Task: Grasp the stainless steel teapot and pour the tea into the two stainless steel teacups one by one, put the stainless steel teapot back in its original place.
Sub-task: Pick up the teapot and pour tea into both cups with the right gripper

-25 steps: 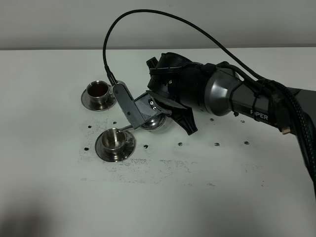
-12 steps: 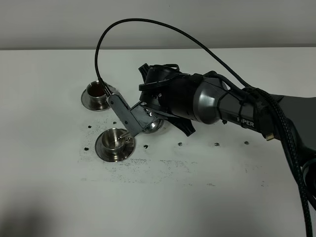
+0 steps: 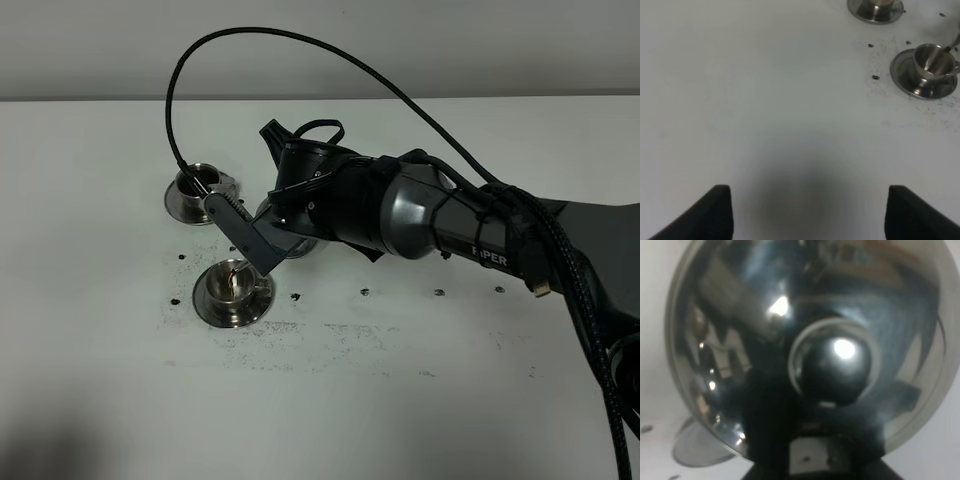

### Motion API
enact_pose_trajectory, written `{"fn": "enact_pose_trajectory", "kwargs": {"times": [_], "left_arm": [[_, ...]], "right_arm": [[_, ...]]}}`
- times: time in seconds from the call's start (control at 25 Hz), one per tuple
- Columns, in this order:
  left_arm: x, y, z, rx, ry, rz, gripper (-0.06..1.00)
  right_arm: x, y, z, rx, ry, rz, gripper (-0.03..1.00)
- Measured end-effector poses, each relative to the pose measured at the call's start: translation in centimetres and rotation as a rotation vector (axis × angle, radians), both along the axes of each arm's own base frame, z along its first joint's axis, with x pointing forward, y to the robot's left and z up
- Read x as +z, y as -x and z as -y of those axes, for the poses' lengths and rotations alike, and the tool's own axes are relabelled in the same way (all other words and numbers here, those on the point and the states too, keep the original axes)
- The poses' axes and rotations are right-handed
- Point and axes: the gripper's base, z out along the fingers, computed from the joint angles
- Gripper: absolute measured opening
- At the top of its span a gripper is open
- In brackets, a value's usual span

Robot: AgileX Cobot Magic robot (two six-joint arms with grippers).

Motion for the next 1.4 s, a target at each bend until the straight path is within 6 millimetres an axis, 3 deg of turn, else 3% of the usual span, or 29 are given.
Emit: {"fn": "enact_pose_trajectory", "kwargs": {"times": [1.4], "left_arm": [[0.00,0.00,0.00,0.000,0.000,0.000,0.61]], "right_arm": [[0.24,-0.11,-0.83,0.102,0.110,0.106,0.18]]}}
